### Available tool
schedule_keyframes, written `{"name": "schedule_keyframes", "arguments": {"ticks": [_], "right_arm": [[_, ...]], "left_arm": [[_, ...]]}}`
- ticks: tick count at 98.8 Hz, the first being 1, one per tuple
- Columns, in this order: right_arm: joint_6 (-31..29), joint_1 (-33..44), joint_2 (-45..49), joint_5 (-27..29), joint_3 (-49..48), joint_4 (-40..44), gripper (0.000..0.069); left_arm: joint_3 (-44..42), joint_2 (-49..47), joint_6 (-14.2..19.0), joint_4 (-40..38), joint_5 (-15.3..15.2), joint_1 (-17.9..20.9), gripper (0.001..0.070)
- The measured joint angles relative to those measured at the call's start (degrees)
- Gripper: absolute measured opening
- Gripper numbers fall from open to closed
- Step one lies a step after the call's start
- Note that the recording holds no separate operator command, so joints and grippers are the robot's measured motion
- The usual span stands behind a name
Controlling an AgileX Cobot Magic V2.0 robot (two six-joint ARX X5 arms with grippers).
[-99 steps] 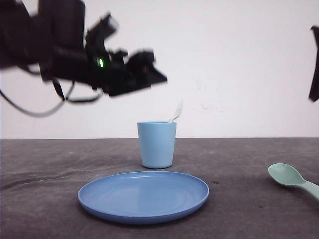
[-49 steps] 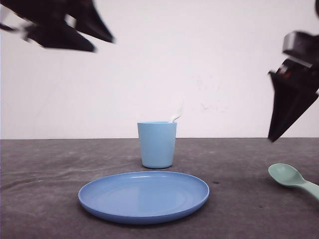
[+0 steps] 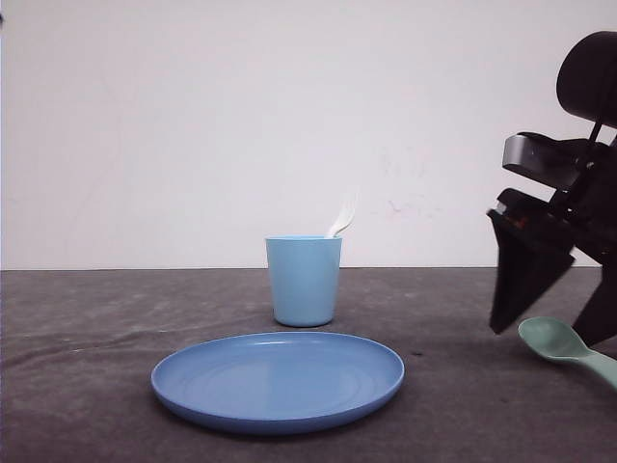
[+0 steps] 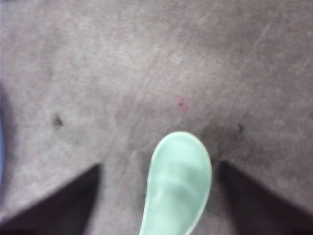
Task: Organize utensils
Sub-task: 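Lower the right gripper and grasp the mint-green spoon by its handle, then lift the spoon with the right gripper and lower it into the cup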
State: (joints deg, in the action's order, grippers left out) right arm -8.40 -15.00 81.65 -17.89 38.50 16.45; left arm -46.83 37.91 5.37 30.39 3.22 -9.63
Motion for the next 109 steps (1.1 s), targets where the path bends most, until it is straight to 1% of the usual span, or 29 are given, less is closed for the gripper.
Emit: {"name": "schedule_keyframes", "arguments": {"ticks": [8, 15, 29, 35, 50, 61, 71, 83, 96, 104, 109], "right_arm": [[0.0, -0.3, 0.4, -0.1, 0.0, 0.1, 0.0283], [0.0, -0.4, 0.4, -0.1, 0.0, 0.5, 0.0192], [0.0, -0.4, 0.5, -0.1, 0.0, 0.5, 0.0071], [0.0, -0.4, 0.5, -0.1, 0.0, 0.5, 0.0035], [-0.2, -0.4, 0.5, -0.8, 0.0, 0.0, 0.0025], [-1.3, -0.9, 0.5, -4.6, 0.5, -1.6, 0.0025], [-2.8, -2.4, 0.5, -8.0, 3.1, -5.1, 0.0025], [-4.7, -4.9, 0.5, -10.4, 7.1, -12.7, 0.0025], [-6.1, -8.0, 0.5, -10.3, 8.6, -24.9, 0.0025], [-6.3, -10.1, 0.5, -7.7, 8.6, -33.7, 0.0025], [-5.6, -11.7, 0.5, -4.2, 8.6, -39.8, 0.0025]], "left_arm": [[0.0, -1.1, 0.0, 1.5, 0.0, 0.0, 0.0298], [0.0, -1.7, 0.0, 2.6, 0.0, 0.0, 0.0298], [0.0, -2.0, 0.0, 4.4, 0.0, 0.0, 0.0298], [0.0, -2.0, 0.0, 4.9, 0.0, 0.0, 0.0298], [0.0, -1.9, 0.0, 5.4, 0.0, 0.0, 0.0298], [0.0, -1.9, 0.0, 5.4, 0.0, 0.0, 0.0298], [0.0, -1.9, 0.0, 5.4, 0.0, 0.0, 0.0298], [0.0, -1.9, 0.0, 5.4, 0.0, 0.0, 0.0298], [0.0, -1.9, 0.0, 5.4, 0.0, 0.0, 0.0298], [0.0, -1.9, 0.0, 5.4, 0.0, 0.0, 0.0298], [0.0, -1.9, 0.0, 5.4, 0.0, 0.0, 0.0298]]}}
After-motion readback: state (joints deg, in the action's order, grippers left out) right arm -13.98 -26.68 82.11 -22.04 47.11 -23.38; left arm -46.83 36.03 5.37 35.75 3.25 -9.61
